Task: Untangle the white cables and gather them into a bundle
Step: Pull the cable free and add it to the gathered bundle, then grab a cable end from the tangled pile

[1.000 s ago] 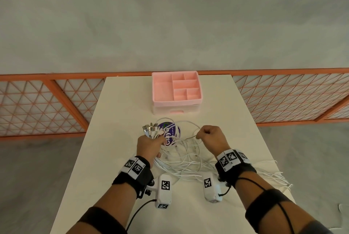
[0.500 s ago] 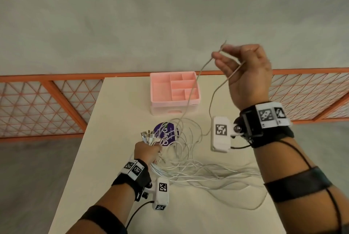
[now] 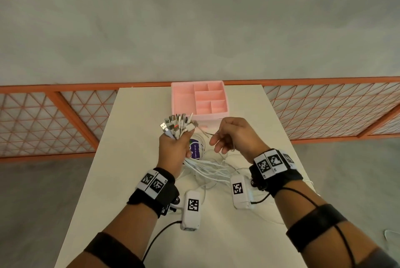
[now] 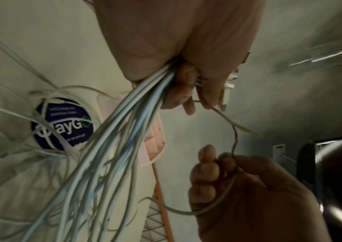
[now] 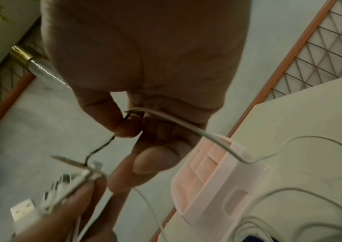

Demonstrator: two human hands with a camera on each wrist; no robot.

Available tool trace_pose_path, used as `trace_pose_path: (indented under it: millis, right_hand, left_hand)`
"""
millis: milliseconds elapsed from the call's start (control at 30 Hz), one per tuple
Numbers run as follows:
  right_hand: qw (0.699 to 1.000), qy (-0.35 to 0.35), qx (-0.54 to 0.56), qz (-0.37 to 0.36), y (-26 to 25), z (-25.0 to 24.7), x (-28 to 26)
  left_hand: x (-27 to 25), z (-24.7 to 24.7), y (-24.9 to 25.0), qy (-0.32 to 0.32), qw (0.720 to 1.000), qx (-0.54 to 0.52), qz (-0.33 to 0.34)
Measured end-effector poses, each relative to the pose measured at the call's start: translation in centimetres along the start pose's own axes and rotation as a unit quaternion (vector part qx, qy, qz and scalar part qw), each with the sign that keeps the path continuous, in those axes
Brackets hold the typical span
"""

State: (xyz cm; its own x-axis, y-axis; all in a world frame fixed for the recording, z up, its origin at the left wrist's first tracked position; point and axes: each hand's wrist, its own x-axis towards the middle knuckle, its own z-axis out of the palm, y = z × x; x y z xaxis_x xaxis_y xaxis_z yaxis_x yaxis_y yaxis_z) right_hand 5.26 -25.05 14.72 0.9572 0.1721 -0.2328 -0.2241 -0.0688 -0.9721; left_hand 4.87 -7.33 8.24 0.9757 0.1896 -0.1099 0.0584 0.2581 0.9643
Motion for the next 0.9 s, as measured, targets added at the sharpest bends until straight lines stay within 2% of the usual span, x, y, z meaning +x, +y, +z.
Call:
trace_pose_path:
  millis: [133,267,367,500,567,667,800,900]
  right_hand:
    - [0.998,0.012,-0.064,0.01,0.2,0.7,0.0]
    - [0.995,-0.016,-0.096,-0.009,0.3,1.2,-0.2]
    - [0.998,-0.001,-0.009,-0.063,-0.9,1.1,-0.4]
    - [0.984,0.057,0.135,-0.096,-3.8,-0.4,-0.3]
    - [0.975,0.1,0.172,-0.097,-5.2,-1.3,-0.1]
    - [0.945,0.194,0.24,-0.107,-6.8,-3.1,0.5]
    - [0.864,0.3,0.377,-0.147,-7.4,-6.7,1.3]
    - [0.85,0.355,0.353,-0.163,-6.4,-8.6,1.5]
  left_hand:
    - [-0.6,1.0,1.1,-0.008,0.999,-0.005,0.038]
    - [-1.1,1.0,1.1,-0.032,0.996,0.074,0.028]
    - [-1.2,0.4,0.4,-0.079,0.991,0.103,-0.023]
    - [-2.6,-0.6,-0.7,-0.228,0.962,0.117,-0.09]
    - [-3.3,-1.0,-1.0,-0.269,0.95,0.107,-0.118]
    - [-3.8,-2.1,-1.6,-0.276,0.943,0.058,-0.175]
    - [-3.8,-3.7,-2.1,-0.296,0.928,0.04,-0.222]
    - [-3.5,-3.8,-2.2,-0.262,0.94,0.03,-0.216]
